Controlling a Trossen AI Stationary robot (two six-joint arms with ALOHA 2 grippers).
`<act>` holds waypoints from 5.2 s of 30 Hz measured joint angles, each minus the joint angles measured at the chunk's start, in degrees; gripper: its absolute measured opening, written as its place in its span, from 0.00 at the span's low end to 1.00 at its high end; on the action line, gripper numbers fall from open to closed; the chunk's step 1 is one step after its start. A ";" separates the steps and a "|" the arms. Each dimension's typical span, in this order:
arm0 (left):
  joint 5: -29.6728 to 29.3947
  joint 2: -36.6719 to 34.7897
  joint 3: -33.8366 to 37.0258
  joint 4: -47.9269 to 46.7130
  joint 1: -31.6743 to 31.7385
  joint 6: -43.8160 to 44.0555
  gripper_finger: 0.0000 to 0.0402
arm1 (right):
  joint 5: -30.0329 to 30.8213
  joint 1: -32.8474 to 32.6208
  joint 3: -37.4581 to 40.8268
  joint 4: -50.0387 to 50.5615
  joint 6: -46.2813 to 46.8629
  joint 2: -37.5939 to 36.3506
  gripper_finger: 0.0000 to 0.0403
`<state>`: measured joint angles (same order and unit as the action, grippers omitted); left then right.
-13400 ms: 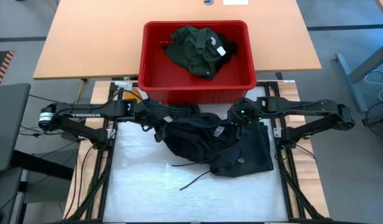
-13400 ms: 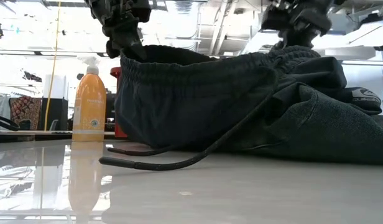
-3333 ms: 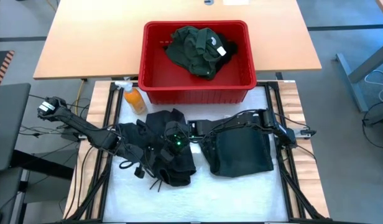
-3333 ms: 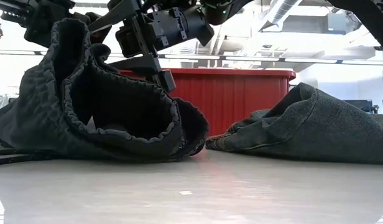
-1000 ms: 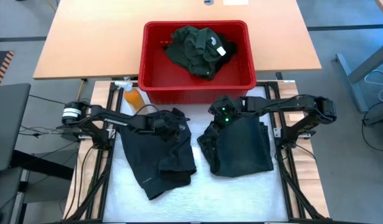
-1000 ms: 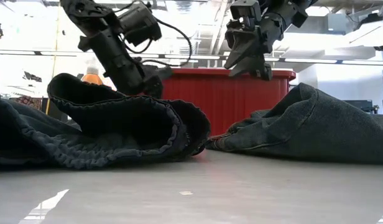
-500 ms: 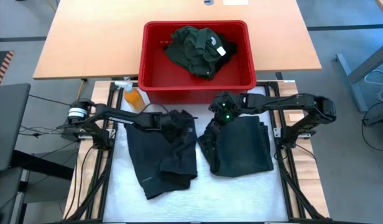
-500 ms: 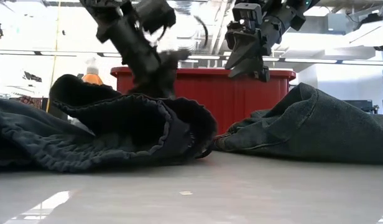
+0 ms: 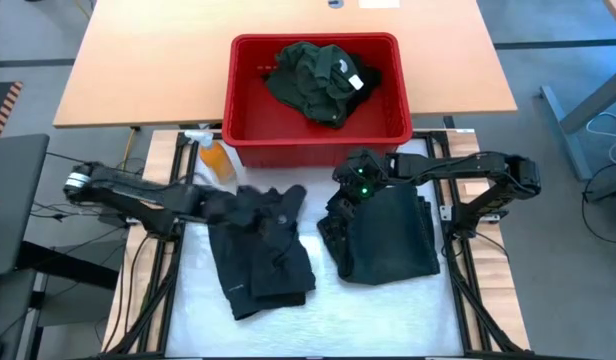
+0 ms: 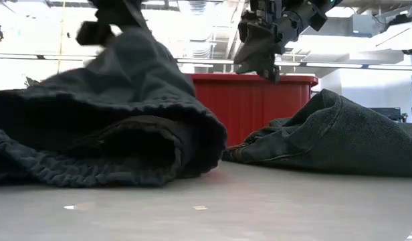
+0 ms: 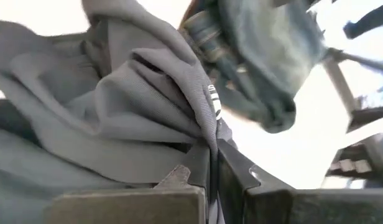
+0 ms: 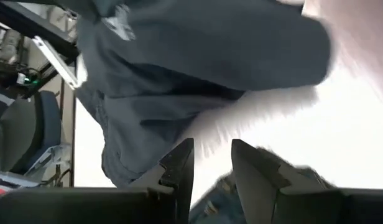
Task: Fold laundry
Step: Fold the black shorts
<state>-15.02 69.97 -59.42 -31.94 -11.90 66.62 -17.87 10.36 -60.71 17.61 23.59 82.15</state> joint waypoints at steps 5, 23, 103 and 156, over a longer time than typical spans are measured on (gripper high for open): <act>-12.17 -4.35 0.00 -5.95 -11.67 14.58 0.00 | -0.04 -1.47 -0.04 -7.23 -0.11 3.07 0.33; -10.65 7.58 0.02 -45.03 -34.47 52.28 0.00 | -9.23 -7.17 -9.40 -43.27 -12.68 30.08 0.33; -13.03 10.71 16.96 26.77 -11.17 -22.63 0.00 | -15.10 0.43 -31.80 6.47 -69.09 32.96 0.31; -11.85 7.15 -1.18 -3.30 -13.32 -17.51 0.00 | 17.29 -6.09 -32.94 2.02 -71.56 29.70 0.38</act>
<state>-26.86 77.12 -60.60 -35.23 -25.23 49.11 -0.58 4.27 -93.65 19.63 -47.97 111.85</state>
